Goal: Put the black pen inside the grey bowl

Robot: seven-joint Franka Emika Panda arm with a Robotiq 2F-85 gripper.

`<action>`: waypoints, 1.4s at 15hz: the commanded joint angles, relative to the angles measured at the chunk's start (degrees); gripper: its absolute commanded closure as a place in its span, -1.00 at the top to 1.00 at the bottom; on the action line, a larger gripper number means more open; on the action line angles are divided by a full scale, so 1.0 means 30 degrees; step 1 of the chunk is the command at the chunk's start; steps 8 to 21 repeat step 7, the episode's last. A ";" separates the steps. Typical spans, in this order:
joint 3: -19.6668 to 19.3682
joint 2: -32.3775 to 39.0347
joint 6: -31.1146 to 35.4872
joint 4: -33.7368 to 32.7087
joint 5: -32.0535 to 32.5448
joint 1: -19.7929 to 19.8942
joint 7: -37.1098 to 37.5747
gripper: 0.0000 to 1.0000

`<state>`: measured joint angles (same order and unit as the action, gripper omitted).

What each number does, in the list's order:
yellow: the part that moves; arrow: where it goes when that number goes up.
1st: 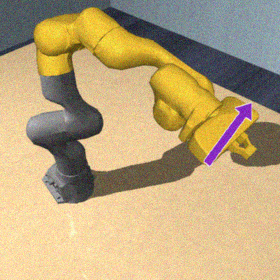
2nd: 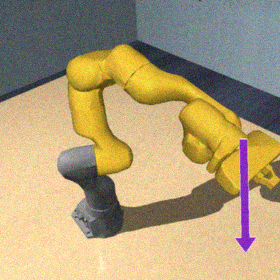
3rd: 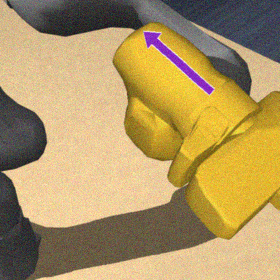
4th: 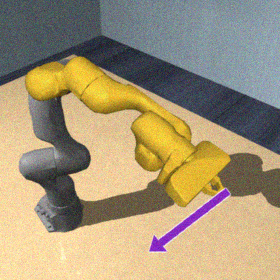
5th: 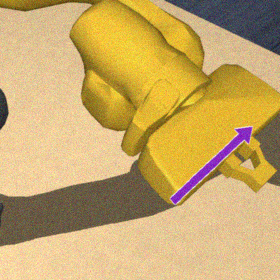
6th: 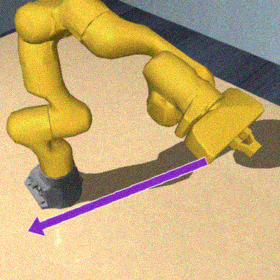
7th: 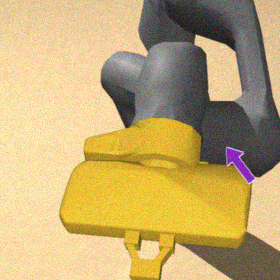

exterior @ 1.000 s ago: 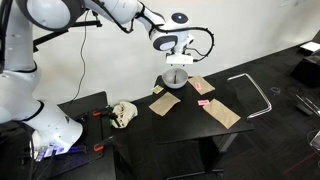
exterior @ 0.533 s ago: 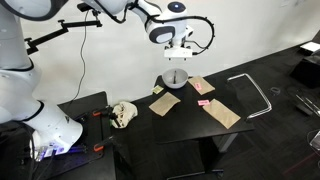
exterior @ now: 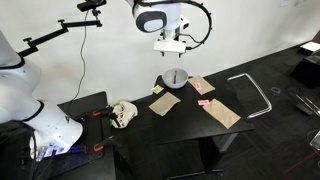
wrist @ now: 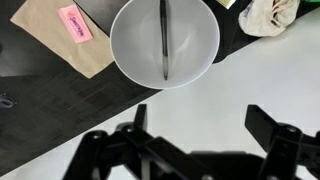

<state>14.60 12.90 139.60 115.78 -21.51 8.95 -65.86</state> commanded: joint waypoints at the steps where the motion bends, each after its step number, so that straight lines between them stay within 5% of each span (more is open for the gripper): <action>1: -0.1172 -0.2195 -0.1072 0.1614 -0.0554 -0.0611 0.0244 1.00; 21: -0.1968 -0.1871 -0.0995 0.1378 -0.0258 -0.1229 -0.0063 1.00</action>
